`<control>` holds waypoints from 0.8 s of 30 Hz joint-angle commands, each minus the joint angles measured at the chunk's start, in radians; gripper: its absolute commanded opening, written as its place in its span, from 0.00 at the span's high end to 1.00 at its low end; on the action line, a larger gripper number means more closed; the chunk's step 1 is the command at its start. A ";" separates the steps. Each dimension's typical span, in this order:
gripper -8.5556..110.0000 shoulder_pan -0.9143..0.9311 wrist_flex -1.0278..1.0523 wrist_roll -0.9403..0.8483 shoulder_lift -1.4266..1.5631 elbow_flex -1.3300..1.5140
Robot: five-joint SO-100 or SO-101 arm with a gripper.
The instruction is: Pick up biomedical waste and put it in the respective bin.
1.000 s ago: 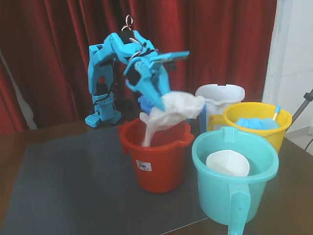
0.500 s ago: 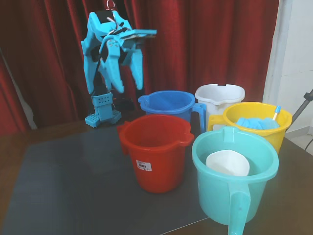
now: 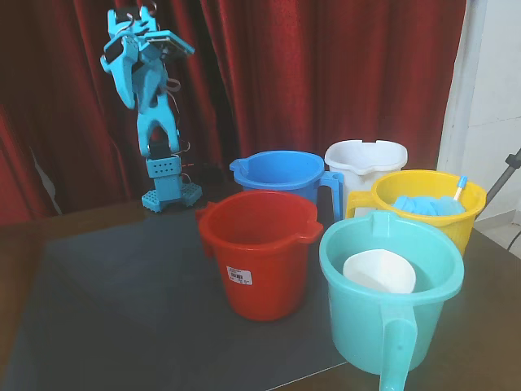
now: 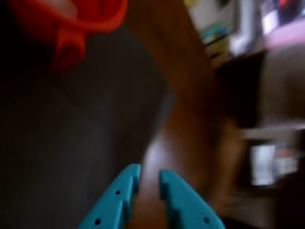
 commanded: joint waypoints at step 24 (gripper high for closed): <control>0.92 0.028 -0.094 -0.735 0.457 1.037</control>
